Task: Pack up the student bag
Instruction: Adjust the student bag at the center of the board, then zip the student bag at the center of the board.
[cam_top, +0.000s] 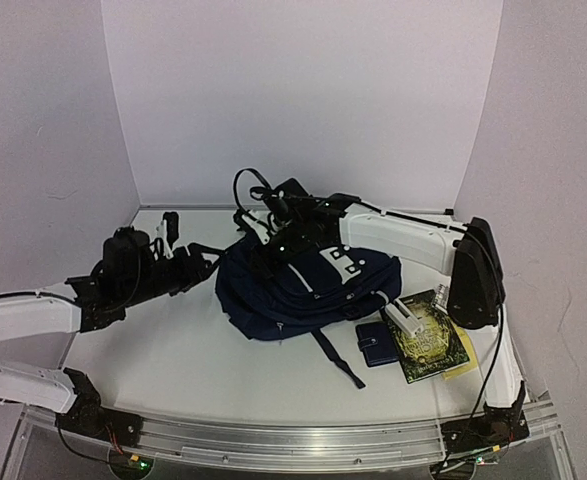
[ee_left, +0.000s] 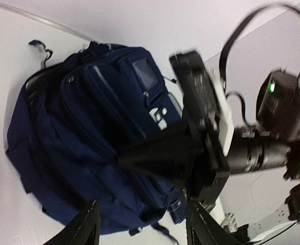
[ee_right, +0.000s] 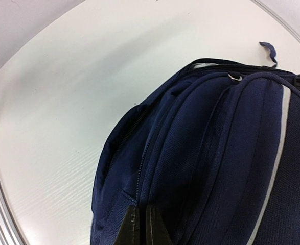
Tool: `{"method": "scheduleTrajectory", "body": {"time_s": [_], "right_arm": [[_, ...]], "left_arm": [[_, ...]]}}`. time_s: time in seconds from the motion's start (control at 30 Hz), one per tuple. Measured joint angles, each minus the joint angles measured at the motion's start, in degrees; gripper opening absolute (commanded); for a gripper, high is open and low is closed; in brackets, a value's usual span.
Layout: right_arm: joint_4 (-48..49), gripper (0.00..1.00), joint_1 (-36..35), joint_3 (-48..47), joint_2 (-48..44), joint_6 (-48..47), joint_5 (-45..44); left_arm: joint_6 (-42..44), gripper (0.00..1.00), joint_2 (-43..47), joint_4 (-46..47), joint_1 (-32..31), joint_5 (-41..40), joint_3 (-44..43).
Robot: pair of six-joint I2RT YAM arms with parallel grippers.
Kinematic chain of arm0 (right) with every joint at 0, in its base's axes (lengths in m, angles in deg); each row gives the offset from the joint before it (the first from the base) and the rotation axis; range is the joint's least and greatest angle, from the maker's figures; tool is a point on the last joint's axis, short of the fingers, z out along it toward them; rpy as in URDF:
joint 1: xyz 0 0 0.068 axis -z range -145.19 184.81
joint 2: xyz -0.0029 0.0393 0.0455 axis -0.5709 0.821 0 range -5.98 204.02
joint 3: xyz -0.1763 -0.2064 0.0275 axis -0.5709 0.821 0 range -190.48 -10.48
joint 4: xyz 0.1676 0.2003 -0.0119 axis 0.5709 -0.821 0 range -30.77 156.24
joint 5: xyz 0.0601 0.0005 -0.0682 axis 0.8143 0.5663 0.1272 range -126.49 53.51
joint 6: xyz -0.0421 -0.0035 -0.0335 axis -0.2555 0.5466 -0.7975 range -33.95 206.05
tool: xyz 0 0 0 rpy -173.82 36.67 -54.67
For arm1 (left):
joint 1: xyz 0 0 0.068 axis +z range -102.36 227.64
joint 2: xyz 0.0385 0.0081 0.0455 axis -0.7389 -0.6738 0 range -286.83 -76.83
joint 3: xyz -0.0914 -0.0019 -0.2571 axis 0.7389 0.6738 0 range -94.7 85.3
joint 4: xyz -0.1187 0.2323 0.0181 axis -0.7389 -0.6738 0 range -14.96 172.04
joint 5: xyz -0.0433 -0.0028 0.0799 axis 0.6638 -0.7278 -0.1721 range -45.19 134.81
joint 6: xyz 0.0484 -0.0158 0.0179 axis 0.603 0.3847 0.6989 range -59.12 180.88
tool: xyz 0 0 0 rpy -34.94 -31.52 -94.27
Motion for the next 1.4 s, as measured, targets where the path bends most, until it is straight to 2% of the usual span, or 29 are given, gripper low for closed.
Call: {"method": "scheduleTrajectory", "body": {"time_s": [0.1,0.17,0.27,0.43,0.6,0.73,0.83,1.07,1.23,1.4], "right_arm": [[0.04,0.02,0.0,-3.91,4.04,0.28,-0.28],[0.4,0.15,-0.03,-5.69,5.97,0.46,-0.79],[0.74,0.4,-0.11,-6.21,6.69,0.49,-1.11],[2.37,0.63,0.04,-3.08,3.35,2.13,0.76],[2.32,0.63,0.41,7.59,-8.69,1.97,4.42],[2.64,0.63,0.98,15.93,-19.03,0.2,6.51],[2.57,0.63,2.05,20.63,-23.46,-0.46,8.17],[1.27,0.64,5.18,26.56,-24.48,-1.04,9.37],[0.59,0.64,5.97,27.26,-24.83,-1.22,9.33],[0.56,0.64,6.18,27.3,-25.82,-1.39,9.33]], "left_arm": [[1.39,0.56,2.49,-1.25,-4.26,-3.06,6.07],[2.15,0.56,2.23,-2.69,-7.16,-5.78,9.42],[3.23,0.56,1.32,-3.11,-10.85,-8.85,12.13],[7.28,0.53,-4.39,-1.39,-18.42,-14.47,11.99],[11.39,0.5,-14.77,0.29,-25.83,-18.44,9.09],[13.93,0.48,-21.08,2.42,-27.41,-19.74,6.07],[16.17,0.47,-25.98,3.61,-27.7,-20.35,2.14],[20.62,0.44,-33.32,5.36,-27.72,-22.31,-5.26],[21.18,0.36,-37.84,3.3,-27.66,-24.15,-10.54],[20.25,0.34,-39.14,0.36,-27.21,-25.81,-11.65]]}}
